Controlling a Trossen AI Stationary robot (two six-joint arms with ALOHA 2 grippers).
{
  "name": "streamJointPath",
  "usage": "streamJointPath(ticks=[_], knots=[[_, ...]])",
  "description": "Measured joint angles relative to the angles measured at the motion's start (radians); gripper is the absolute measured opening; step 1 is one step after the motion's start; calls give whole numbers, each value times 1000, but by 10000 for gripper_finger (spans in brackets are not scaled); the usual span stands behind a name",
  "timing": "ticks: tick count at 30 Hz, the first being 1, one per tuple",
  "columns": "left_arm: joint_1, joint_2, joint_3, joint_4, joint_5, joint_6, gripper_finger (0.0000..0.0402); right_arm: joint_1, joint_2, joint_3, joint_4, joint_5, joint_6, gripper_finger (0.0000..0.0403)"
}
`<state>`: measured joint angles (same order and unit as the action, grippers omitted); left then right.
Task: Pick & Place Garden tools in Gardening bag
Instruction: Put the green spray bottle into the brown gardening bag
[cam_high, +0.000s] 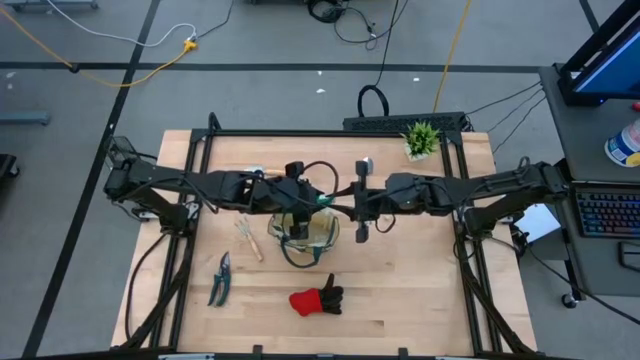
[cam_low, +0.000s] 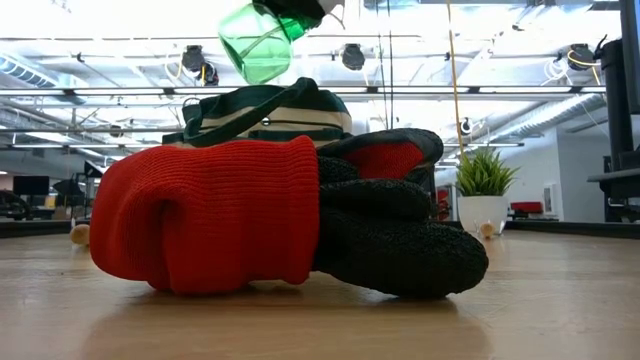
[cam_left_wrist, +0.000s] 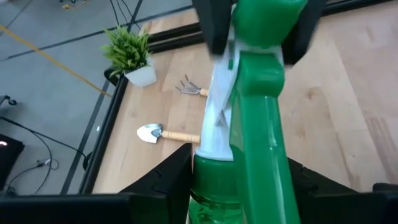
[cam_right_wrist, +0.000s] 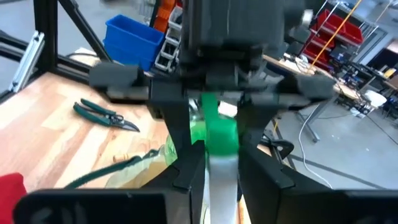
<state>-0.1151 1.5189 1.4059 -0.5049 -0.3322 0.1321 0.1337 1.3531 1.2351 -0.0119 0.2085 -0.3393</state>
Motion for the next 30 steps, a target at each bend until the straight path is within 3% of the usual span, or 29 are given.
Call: streamJointPath(ticks=[9, 14, 20, 30], knots=[[-1, -9, -1, -57, -14, -81, 142, -1, -1, 1, -11, 17, 0, 102], [-9, -24, 0, -114, -17, -157, 158, 6, -8, 0, -22, 171, -1, 104], [-30, -30, -1, -156, -6, -228, 137, 6, -35, 0, -28, 268, -2, 105], [-32, -32, 0, -161, -6, -235, 156, 5, -53, 0, -24, 267, 6, 105]])
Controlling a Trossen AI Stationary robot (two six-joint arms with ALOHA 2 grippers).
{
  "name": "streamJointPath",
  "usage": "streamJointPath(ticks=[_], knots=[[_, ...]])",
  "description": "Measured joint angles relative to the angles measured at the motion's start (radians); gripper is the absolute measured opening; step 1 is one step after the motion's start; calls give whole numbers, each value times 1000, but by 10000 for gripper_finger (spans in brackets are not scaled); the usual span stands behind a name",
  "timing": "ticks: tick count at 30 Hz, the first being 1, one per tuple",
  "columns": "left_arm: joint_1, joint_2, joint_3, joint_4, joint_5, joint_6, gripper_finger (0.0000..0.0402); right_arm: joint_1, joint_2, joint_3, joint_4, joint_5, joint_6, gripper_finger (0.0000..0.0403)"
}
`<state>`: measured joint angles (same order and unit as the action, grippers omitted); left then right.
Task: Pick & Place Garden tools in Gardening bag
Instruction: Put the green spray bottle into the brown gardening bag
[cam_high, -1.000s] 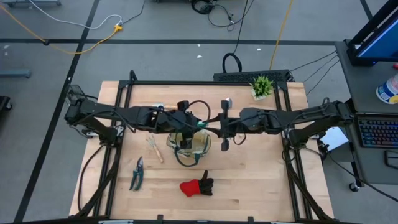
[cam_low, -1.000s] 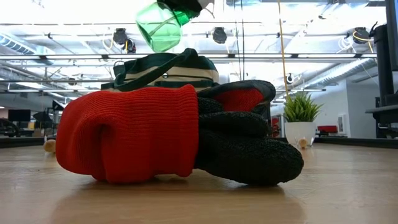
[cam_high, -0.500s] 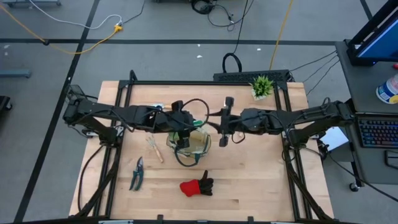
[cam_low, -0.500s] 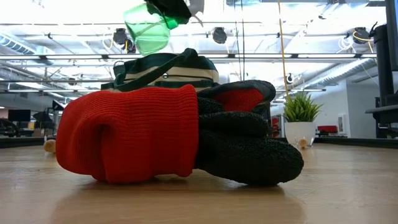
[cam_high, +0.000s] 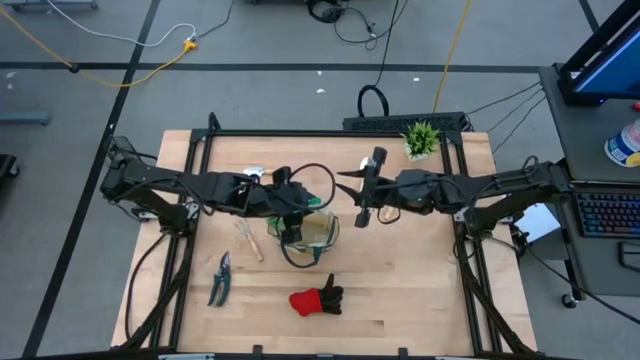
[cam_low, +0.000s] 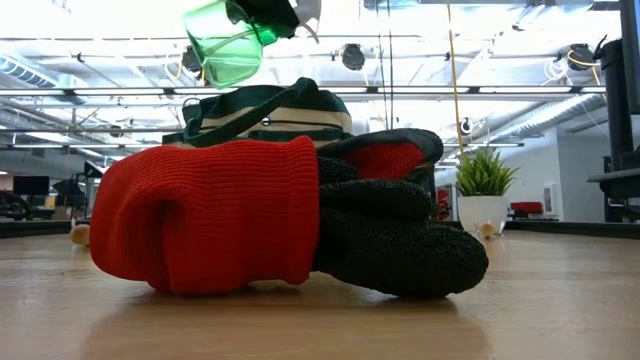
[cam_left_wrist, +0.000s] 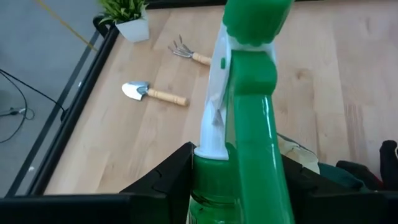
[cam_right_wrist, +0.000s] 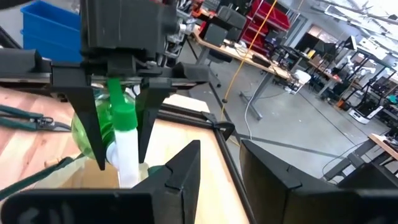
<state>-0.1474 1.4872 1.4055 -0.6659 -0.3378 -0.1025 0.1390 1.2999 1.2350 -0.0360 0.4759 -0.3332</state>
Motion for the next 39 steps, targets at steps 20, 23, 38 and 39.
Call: streamJointPath(ticks=[20, 23, 38, 39], knots=[[33, 0, -214, 508, 138, 22, 136, 0, -25, 0, -6, 1, 77, 105], [44, 0, -249, 554, 130, 14, 149, 6, -32, 0, -13, 0, 100, 105], [69, -73, -501, 981, 119, -41, 153, 27, -36, 0, -69, 0, 139, 105], [69, -97, -535, 999, 114, -44, 158, 27, -36, 0, -69, 0, 139, 105]])
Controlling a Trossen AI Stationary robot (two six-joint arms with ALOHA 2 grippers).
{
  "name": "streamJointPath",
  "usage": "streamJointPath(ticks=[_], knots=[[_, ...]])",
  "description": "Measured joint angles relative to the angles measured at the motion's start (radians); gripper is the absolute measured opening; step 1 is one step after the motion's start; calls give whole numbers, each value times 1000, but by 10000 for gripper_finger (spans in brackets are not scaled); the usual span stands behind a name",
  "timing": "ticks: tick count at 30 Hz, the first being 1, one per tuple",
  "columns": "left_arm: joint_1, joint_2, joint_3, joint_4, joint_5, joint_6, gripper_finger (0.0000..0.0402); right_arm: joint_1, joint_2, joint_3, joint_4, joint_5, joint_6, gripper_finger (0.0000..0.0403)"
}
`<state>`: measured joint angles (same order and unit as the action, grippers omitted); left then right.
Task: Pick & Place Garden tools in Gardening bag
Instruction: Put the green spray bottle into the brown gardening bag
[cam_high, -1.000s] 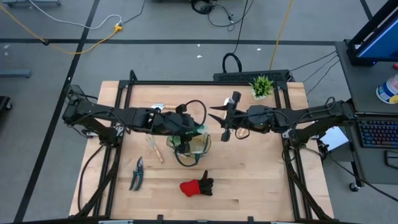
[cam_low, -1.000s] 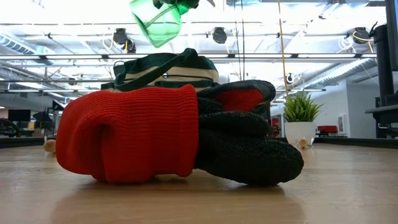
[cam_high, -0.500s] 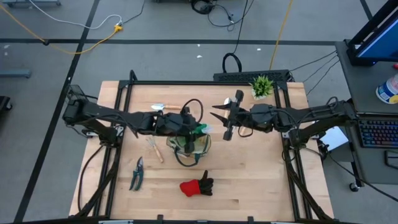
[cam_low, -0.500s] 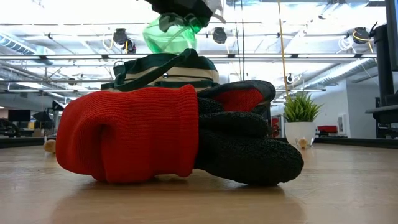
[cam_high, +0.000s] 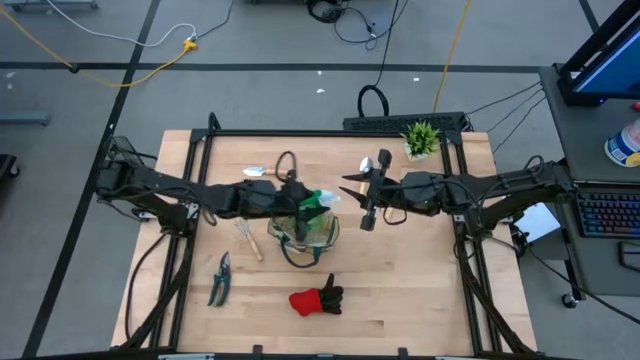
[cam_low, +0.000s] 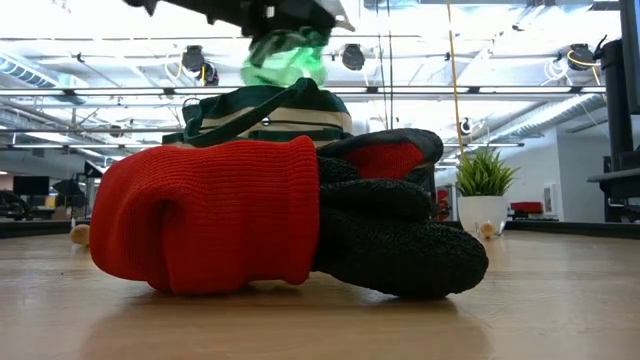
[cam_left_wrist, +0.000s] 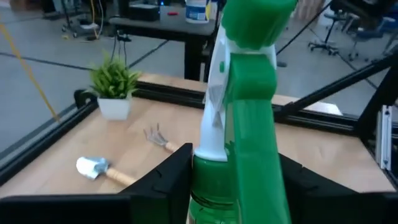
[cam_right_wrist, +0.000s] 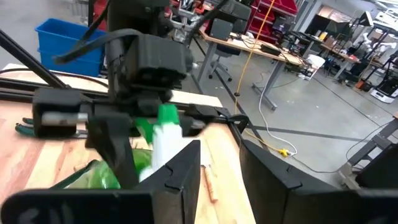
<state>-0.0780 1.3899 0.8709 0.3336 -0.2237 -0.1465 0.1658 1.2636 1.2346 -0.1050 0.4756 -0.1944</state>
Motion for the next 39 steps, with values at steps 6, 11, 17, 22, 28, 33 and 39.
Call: streamJointPath(ticks=[6, 11, 17, 22, 28, 33, 39], knots=[[-5, -110, -190, 235, -50, -44, 152, 0, 0, 0, -4, 0, 0, 105], [-24, -123, -310, 445, -93, -48, 140, 0, 0, 0, 5, 0, 0, 105], [-52, -116, -350, 462, -130, -71, 159, 0, 0, 0, 19, 0, 0, 105], [-61, -116, -366, 452, -159, -57, 147, 0, 0, 0, 25, 0, 31, 105], [-60, -70, -370, 479, -179, -58, 151, 0, 0, 0, 25, 0, 52, 105], [-55, -30, -370, 480, -179, -58, 158, 0, 0, 0, 25, 0, 64, 105], [-50, -30, -370, 491, -178, -26, 145, 0, 0, 0, 25, 0, 81, 105]])
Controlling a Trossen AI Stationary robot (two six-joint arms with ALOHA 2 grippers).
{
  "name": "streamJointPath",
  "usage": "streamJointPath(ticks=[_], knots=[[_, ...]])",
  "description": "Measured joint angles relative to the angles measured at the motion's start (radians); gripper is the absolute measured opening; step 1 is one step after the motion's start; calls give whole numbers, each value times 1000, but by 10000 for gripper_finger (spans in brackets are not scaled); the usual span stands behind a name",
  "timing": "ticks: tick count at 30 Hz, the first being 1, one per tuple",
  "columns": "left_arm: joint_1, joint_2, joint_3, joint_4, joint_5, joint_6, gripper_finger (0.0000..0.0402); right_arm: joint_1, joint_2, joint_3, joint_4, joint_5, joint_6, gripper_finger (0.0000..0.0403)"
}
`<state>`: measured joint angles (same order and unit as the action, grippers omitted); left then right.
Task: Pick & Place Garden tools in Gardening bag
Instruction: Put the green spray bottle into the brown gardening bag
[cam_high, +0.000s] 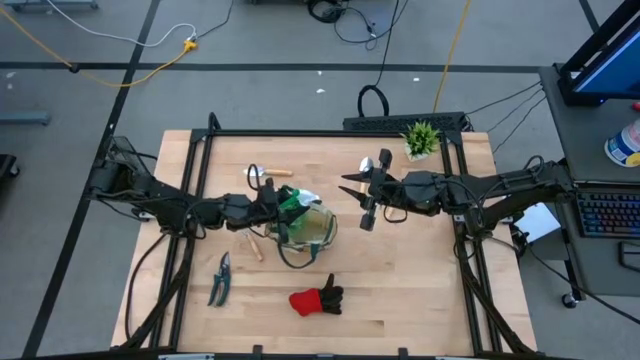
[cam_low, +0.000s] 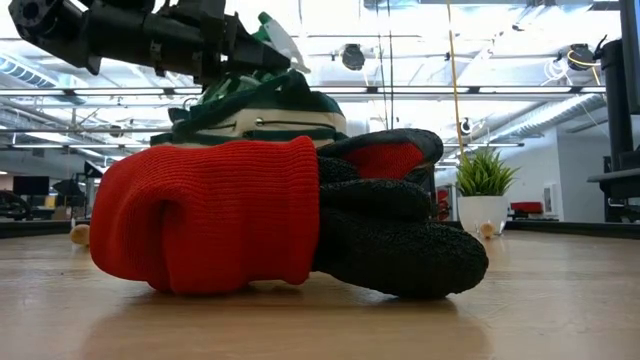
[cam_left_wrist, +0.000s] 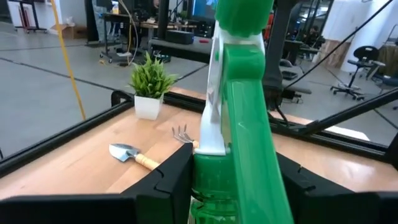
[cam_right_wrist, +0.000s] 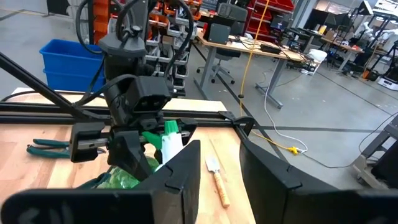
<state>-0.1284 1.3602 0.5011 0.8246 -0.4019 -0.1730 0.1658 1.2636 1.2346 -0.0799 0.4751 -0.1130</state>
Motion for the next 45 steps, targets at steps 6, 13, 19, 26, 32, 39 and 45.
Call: streamJointPath(ticks=[6, 13, 19, 26, 32, 39, 45], knots=[[12, 0, 0, 113, 38, 42, 159, 0, 0, 0, 0, 0, -1, 105], [12, 5, 0, 92, 57, 39, 150, 0, 0, 0, -1, 0, -2, 105], [12, 15, 0, -14, 61, -2, 146, 0, 0, 0, -3, 0, -3, 105], [7, 15, 0, -118, 62, -32, 161, 0, 0, 0, -9, -1, -3, 105], [4, 13, 0, -129, 63, -31, 151, 0, 0, 0, -10, -4, -3, 105], [4, -16, 0, -193, 63, -31, 166, 0, 0, 0, -10, -4, -3, 105], [4, -107, 0, -315, 62, -15, 176, 0, 0, 0, -11, -4, -3, 105]])
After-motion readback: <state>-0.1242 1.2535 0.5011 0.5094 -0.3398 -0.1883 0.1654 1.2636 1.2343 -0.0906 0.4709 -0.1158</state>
